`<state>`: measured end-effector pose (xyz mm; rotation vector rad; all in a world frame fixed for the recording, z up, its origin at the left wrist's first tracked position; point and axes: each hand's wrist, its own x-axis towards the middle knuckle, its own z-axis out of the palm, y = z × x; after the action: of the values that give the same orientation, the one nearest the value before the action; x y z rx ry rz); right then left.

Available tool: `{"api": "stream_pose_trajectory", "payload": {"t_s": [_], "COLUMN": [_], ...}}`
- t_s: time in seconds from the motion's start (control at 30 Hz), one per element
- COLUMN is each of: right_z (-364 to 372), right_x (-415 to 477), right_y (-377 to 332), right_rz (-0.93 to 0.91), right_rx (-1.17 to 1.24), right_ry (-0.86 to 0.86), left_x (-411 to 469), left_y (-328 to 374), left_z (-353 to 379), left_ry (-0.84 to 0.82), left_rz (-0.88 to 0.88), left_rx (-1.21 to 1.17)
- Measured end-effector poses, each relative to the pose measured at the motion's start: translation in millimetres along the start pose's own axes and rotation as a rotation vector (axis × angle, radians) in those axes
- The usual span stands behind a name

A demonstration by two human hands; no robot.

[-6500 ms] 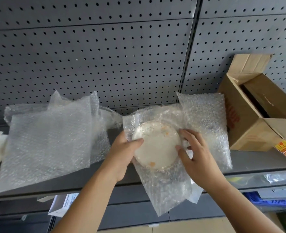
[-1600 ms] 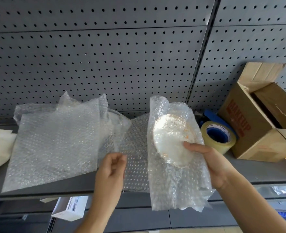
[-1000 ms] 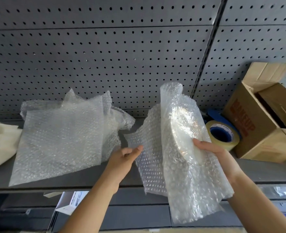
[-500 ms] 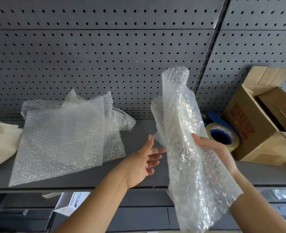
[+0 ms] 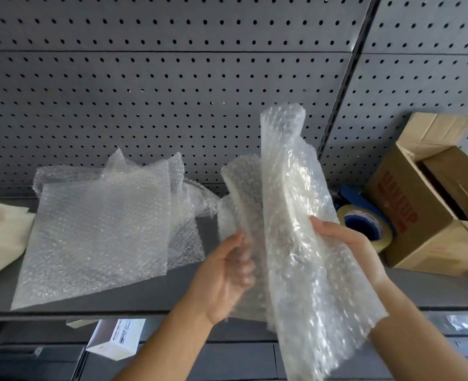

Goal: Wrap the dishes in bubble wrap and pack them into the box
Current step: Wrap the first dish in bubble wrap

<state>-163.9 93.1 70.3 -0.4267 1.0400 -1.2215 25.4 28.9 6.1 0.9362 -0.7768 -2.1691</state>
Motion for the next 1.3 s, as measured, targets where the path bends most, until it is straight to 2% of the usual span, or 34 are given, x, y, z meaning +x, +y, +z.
{"api": "stream_pose_trajectory", "payload": {"t_s": [0.07,0.13,0.27,0.43,0.57,0.67,0.83,0.97,1.17,1.3], "right_z": [-6,-20,-29,-23,-14,-11,-12,-16,-27,-30], "right_x": [3,10,29,52,64,69,72,76,83,82], "right_y": [-1,-1,13,33,48,57,61,60,61,49], "right_rz": [0.015,0.032,0.072,0.064,0.027,0.001,-0.072,-0.067,-0.002,-0.001], "right_rx": [0.047,0.060,-0.072,-0.151,-0.273,-0.365,-0.554,-0.640,-0.641,-0.656], "right_ry": [0.031,0.111,0.209,0.230,0.258,0.244,0.209,0.203,0.330,0.255], "left_x": [-1,-9,-23,-23,-17,-7,19,35,41,35], "left_y": [13,29,47,46,44,37,21,9,0,0], "left_z": [-22,-38,-44,-34,-20,-4,7,6,-5,-7], "left_ry": [0.117,0.163,0.190,0.303,0.277,0.198,0.170,0.112,0.074,-0.016], "left_rz": [0.084,0.161,0.308,0.405,0.403,0.373,0.282,0.137,0.044,0.012], "left_rx": [-0.100,-0.055,0.246,0.540,0.855,0.957,1.230,1.147,1.073,1.213]}}
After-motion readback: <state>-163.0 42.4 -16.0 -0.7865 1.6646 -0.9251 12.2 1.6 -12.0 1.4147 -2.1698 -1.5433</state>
